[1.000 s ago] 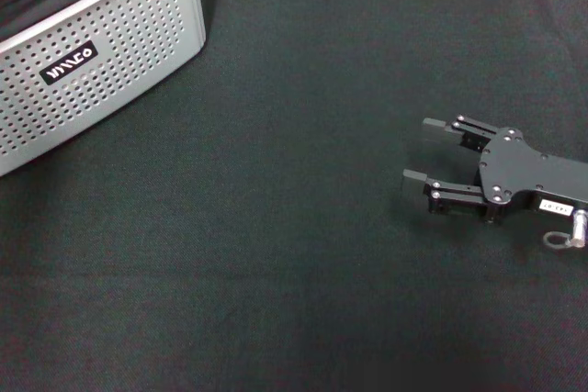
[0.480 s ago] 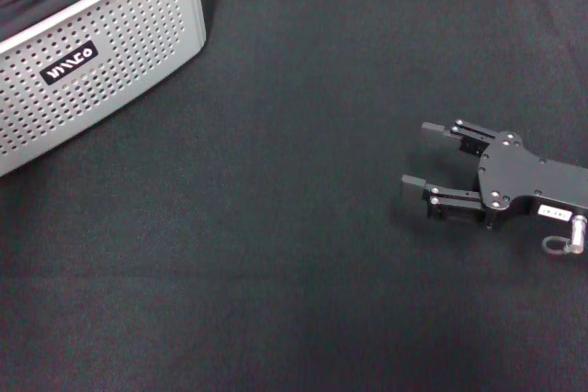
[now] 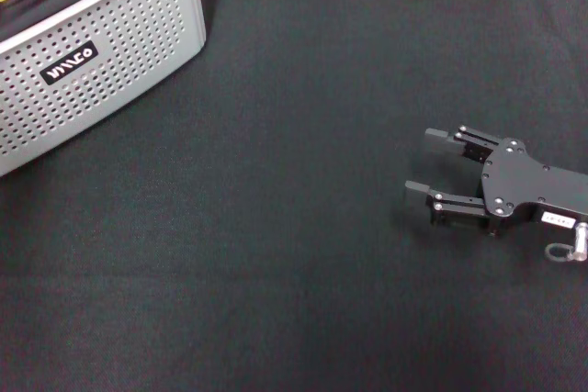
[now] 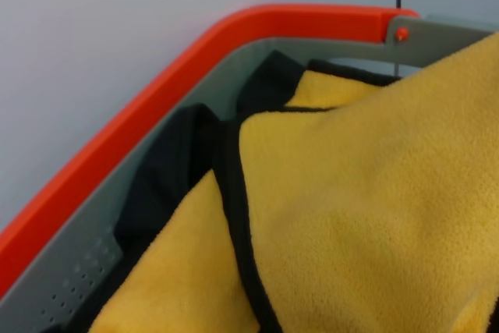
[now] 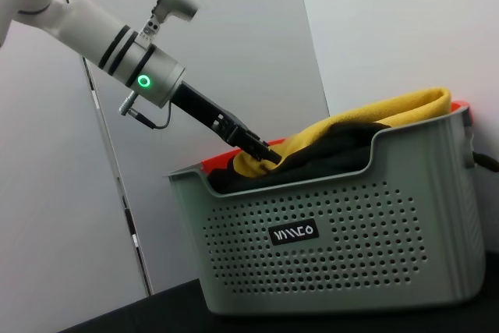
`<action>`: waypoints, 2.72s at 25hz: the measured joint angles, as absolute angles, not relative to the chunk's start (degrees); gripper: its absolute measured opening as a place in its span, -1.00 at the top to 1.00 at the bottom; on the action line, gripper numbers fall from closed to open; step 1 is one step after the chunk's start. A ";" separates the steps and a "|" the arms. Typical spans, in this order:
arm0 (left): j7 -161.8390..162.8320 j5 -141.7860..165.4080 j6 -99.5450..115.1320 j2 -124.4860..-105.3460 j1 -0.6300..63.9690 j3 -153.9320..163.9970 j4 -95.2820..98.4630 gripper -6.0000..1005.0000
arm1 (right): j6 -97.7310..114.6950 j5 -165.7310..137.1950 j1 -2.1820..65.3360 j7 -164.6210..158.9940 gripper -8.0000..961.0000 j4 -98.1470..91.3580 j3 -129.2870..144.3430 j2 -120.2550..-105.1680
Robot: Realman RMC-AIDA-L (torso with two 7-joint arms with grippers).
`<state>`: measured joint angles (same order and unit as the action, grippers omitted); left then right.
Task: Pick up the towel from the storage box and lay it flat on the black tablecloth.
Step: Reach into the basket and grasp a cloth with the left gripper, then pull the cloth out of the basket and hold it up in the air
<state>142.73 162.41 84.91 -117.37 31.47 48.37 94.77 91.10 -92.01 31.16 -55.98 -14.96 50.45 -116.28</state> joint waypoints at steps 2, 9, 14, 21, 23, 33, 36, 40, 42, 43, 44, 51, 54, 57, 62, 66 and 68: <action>142.73 162.41 84.73 -117.30 31.61 48.42 94.07 0.08 | 91.12 -92.01 31.03 -55.98 -0.74 -14.94 50.42 -116.28; 142.71 162.43 84.47 -117.62 31.58 48.44 94.70 0.13 | 91.15 -92.01 30.61 -55.90 -0.74 -14.94 50.10 -116.28; 142.62 162.35 83.15 -118.11 31.04 48.52 97.31 0.22 | 91.22 -92.01 30.57 -55.89 -0.74 -14.94 49.96 -116.28; 142.29 153.59 78.31 -120.01 25.26 51.24 110.80 0.70 | 91.47 -90.54 29.92 -54.78 -0.74 -14.93 49.90 -116.28; 141.44 147.29 76.23 -119.99 22.94 52.10 113.94 0.87 | 91.93 -89.42 29.43 -53.89 -0.74 -14.87 49.91 -116.28; 106.68 94.03 65.99 -120.05 11.52 50.83 111.65 0.98 | 93.65 -84.74 27.16 -49.79 -0.74 -14.78 49.82 -116.26; 100.54 84.31 68.85 -119.92 11.14 50.13 109.35 0.98 | 94.22 -83.03 26.69 -48.35 -0.74 -14.76 49.80 -116.28; 97.25 79.24 75.87 -119.76 12.78 48.08 106.38 0.98 | 96.24 -80.79 26.33 -45.71 -0.74 -14.35 49.77 -116.28; 97.09 78.44 77.97 -119.77 13.37 47.53 105.51 0.98 | 97.59 -79.78 26.29 -44.04 -0.74 -13.80 49.75 -116.28; 97.17 77.53 78.89 -119.78 13.53 47.37 104.74 0.98 | 98.52 -79.24 26.28 -42.97 -0.74 -13.60 49.75 -116.28; 97.32 76.74 79.30 -119.81 13.59 47.31 104.21 0.98 | 99.23 -78.97 26.28 -42.29 -0.74 -13.52 49.76 -116.28; 97.06 75.18 80.80 -119.85 13.35 50.11 102.68 0.98 | 102.35 -78.52 26.77 -39.67 -0.73 -13.45 49.85 -116.28; 93.05 74.80 85.42 -119.76 14.25 50.42 100.47 0.98 | 102.54 -78.24 26.84 -39.58 -0.73 -13.44 49.78 -116.28; 85.32 73.65 91.85 -119.79 15.31 50.53 96.47 0.98 | 103.17 -77.75 26.87 -39.56 -0.73 -13.44 49.79 -116.28; 76.70 71.16 97.41 -119.77 16.66 50.68 89.08 0.98 | 104.06 -77.75 27.83 -40.10 -0.73 -13.18 50.21 -116.28; 74.38 70.43 98.54 -119.75 17.08 50.74 85.69 0.98 | 105.27 -78.13 30.03 -40.81 -0.73 -10.90 50.60 -116.27; 73.85 70.41 98.77 -119.77 17.09 50.98 84.91 0.97 | 106.23 -78.36 31.19 -42.27 -0.73 -10.34 52.24 -116.27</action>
